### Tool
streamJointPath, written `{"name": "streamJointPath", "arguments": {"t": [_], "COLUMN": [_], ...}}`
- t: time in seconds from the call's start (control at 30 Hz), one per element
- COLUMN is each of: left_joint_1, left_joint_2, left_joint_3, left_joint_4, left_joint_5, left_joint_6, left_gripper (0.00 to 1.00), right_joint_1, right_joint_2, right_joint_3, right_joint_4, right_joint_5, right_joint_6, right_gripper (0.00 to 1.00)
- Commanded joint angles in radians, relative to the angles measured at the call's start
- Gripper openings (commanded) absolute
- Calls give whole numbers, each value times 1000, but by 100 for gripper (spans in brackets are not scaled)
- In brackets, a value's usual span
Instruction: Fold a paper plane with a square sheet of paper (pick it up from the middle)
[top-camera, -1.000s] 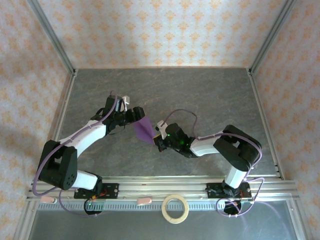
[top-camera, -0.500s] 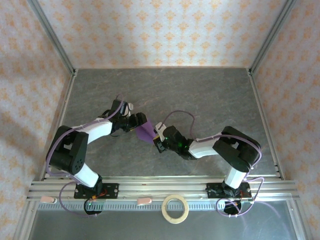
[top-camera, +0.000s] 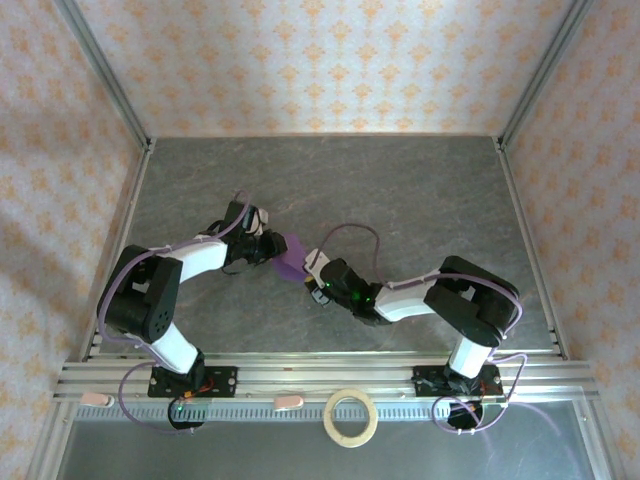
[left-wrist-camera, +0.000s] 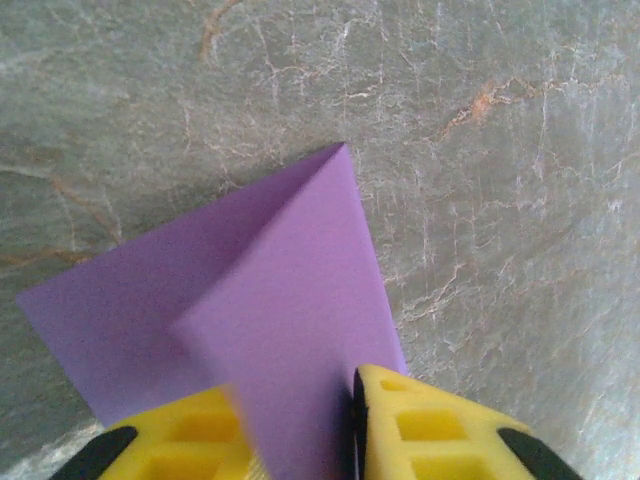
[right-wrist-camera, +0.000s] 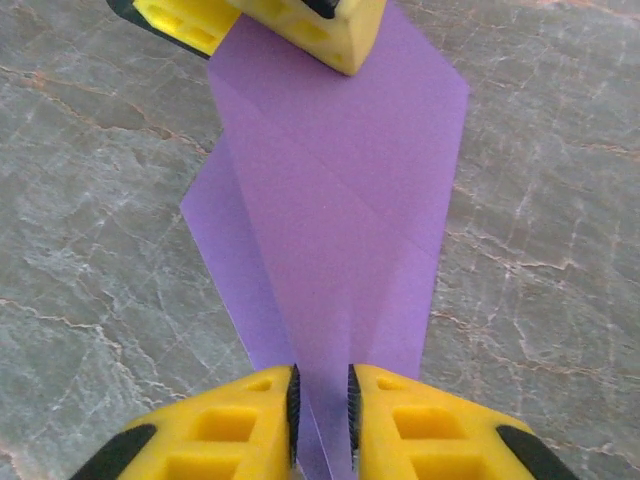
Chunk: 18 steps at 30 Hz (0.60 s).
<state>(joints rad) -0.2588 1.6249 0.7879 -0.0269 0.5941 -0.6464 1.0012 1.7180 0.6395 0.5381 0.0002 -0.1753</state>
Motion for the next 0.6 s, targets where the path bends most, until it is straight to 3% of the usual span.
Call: {"name": "streamJointPath", "arguments": {"t": [0.0, 0.17, 0.57], "left_joint_1": [13, 13, 13], "left_joint_2": [3, 0, -10], "left_joint_3": [-12, -10, -9], "left_joint_4": [-1, 7, 32], "left_joint_5": [-9, -3, 37], "left_joint_6": [10, 11, -13], "left_gripper": [20, 9, 8], "right_joint_1": [20, 37, 40], "right_joint_2": [9, 16, 21], "right_joint_3": [-7, -24, -34], "right_joint_4": [9, 45, 77], "right_joint_5": [99, 161, 186], "right_joint_6": [-70, -130, -261], "right_gripper": [26, 30, 41]}}
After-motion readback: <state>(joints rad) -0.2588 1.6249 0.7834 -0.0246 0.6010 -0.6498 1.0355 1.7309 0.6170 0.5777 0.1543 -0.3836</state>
